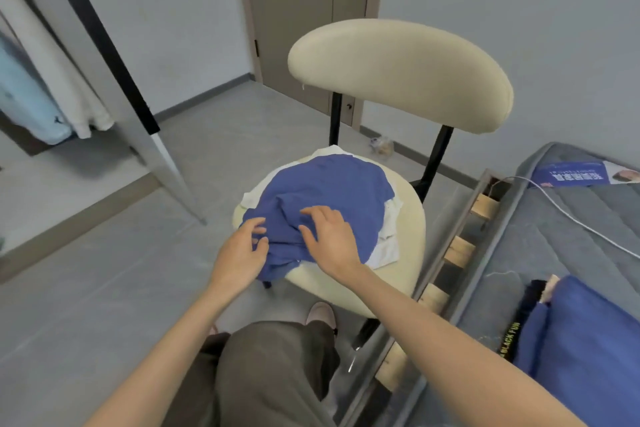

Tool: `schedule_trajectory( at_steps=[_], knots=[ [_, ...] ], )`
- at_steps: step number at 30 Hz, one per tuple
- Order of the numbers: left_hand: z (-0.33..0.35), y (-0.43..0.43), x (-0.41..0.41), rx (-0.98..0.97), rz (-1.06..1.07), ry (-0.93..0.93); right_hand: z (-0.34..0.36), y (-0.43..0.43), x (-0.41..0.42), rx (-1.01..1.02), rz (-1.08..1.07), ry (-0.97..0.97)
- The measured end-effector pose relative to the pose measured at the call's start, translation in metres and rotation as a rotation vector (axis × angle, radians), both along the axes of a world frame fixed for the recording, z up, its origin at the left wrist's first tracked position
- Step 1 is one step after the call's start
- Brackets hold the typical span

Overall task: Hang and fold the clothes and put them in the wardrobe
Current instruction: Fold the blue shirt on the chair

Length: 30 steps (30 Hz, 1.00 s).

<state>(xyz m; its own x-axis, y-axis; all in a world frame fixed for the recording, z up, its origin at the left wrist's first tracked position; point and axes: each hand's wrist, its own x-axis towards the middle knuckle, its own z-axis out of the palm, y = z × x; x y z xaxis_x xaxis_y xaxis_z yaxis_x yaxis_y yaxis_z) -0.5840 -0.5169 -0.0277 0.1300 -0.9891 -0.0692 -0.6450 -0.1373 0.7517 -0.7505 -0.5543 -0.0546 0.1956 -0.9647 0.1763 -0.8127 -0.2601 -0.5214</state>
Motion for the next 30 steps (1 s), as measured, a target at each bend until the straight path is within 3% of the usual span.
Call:
schedule_trajectory(
  at_steps=[6,9,16,24,30],
  knots=[
    [-0.004,-0.009,0.015,-0.01,0.001,0.025,-0.024,-0.034,0.021,0.04,-0.03,0.25],
    [-0.005,-0.013,0.02,-0.017,-0.017,0.028,-0.024,-0.041,0.016,0.03,-0.06,0.254],
    [0.008,-0.016,0.015,-0.052,-0.078,0.077,0.026,-0.041,-0.004,0.059,0.073,-0.105],
    [0.041,-0.011,-0.004,-0.207,-0.263,0.08,0.147,-0.017,-0.01,-0.096,0.174,-0.446],
    [0.091,-0.004,-0.021,-0.418,-0.19,0.221,0.22,0.017,-0.015,-0.193,0.262,-0.594]
  ],
)
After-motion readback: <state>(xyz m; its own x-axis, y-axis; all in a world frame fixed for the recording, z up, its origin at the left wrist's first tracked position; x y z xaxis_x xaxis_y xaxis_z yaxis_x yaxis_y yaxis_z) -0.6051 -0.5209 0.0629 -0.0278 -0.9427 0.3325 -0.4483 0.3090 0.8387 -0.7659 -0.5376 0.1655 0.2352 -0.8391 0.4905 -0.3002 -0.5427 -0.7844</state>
